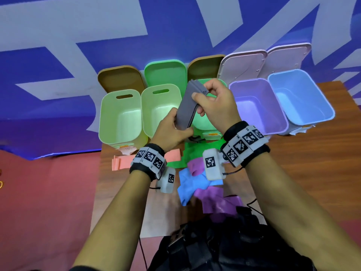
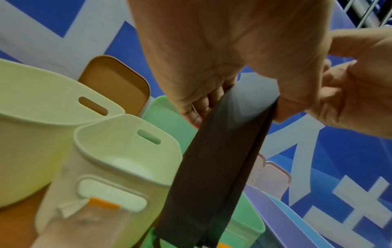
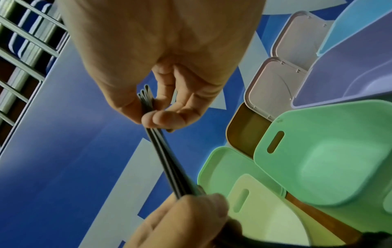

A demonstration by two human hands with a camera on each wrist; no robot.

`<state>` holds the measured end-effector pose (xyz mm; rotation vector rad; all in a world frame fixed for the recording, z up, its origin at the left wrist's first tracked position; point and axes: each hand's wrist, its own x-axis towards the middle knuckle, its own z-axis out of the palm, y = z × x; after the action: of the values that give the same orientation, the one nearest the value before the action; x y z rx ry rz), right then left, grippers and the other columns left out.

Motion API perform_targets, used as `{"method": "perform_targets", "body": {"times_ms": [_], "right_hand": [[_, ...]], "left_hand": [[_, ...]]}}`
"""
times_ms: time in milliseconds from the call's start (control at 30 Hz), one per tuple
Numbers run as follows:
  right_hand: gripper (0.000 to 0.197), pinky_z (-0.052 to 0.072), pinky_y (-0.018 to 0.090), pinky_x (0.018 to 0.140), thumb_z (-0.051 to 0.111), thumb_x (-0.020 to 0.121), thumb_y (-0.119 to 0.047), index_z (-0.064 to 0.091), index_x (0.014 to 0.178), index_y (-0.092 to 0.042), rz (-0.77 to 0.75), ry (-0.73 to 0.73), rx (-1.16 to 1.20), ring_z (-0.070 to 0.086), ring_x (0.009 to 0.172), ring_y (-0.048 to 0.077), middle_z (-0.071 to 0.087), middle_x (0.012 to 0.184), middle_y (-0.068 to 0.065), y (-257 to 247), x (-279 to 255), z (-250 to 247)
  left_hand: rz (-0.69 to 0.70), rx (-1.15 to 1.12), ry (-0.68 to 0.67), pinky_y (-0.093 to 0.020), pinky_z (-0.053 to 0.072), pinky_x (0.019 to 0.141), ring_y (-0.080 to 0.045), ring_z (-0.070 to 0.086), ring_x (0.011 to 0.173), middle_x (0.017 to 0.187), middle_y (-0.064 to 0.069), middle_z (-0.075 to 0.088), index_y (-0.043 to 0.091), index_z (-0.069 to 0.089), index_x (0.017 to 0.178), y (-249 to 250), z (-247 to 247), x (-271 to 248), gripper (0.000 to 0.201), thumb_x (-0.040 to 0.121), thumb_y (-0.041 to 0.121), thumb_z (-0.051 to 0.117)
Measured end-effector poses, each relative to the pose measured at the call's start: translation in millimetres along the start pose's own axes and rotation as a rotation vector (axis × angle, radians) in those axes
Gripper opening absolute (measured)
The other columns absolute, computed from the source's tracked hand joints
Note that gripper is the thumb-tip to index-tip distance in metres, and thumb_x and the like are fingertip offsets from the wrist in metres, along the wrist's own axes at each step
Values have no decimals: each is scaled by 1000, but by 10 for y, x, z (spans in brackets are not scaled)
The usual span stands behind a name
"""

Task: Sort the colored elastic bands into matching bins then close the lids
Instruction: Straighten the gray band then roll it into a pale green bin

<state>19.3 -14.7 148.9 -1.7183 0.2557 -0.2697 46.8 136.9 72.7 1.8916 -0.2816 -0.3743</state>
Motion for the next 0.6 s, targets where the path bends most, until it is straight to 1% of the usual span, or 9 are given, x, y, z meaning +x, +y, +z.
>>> {"method": "perform_targets", "body": {"times_ms": [33, 100, 200, 300, 333, 400, 467, 533, 600], "right_hand": [[20, 46, 29, 52, 66, 88, -12, 49, 79, -18, 11, 9, -4, 56, 48, 13, 57, 72, -4, 22, -12, 51], [17, 47, 30, 54, 65, 86, -14, 49, 81, -17, 34, 16, -25, 55, 48, 13, 58, 67, -2, 71, -48, 164], [15, 49, 31, 55, 64, 84, -15, 49, 81, -15, 94, 28, -84, 55, 48, 13, 59, 61, 2, 159, -99, 335], [16, 54, 42, 61, 63, 80, -20, 48, 75, -19, 187, 24, -148, 59, 52, 19, 60, 61, 7, 302, -190, 517], [16, 55, 45, 63, 63, 78, -23, 47, 73, -20, 217, 18, -178, 60, 54, 22, 61, 62, 10, 360, -227, 577], [20, 54, 50, 68, 63, 72, -32, 47, 70, -21, 272, -3, -229, 62, 62, 31, 63, 68, 17, 502, -294, 689], [22, 54, 51, 72, 63, 70, -36, 47, 70, -21, 334, -20, -262, 63, 68, 33, 63, 69, 16, 651, -366, 790], [20, 56, 48, 72, 67, 76, -29, 50, 72, -19, 400, -29, -255, 64, 64, 27, 63, 67, 9, 811, -454, 879], [19, 56, 41, 65, 69, 83, -20, 51, 76, -15, 462, -25, -237, 64, 55, 15, 64, 68, 10, 978, -550, 951]], "left_hand": [[-8, 8, -2, -28, 46, 65, -16, 51, 68, 89, -16, 59, 8, 50, 100, -13, -74, -36, 52, 61, 35, 73], [-32, 35, -9, -28, 40, 63, -15, 46, 67, 83, -8, 56, 13, 48, 96, -73, -233, -113, 49, 59, 37, 70], [-63, 112, -43, -31, 43, 63, -17, 50, 69, 88, -4, 60, 22, 50, 98, -195, -464, -222, 46, 61, 37, 73], [-73, 306, -109, -25, 43, 61, -14, 53, 68, 86, 2, 59, 20, 48, 104, -322, -664, -319, 47, 70, 27, 80], [-70, 379, -136, -25, 42, 58, -16, 53, 69, 84, 3, 57, 18, 47, 105, -380, -717, -348, 47, 72, 23, 80], [-88, 497, -172, -31, 44, 60, -26, 55, 74, 86, -5, 58, 13, 46, 106, -508, -822, -396, 46, 73, 19, 78], [-112, 584, -212, -35, 45, 63, -32, 58, 80, 90, -9, 59, 13, 46, 103, -649, -924, -437, 44, 72, 20, 77], [-148, 678, -273, -33, 42, 64, -32, 58, 82, 90, -6, 58, 19, 43, 100, -785, -1007, -485, 44, 71, 22, 75], [-176, 782, -340, -34, 46, 68, -32, 59, 84, 94, -6, 61, 20, 43, 103, -917, -1066, -539, 47, 70, 26, 75]]}}
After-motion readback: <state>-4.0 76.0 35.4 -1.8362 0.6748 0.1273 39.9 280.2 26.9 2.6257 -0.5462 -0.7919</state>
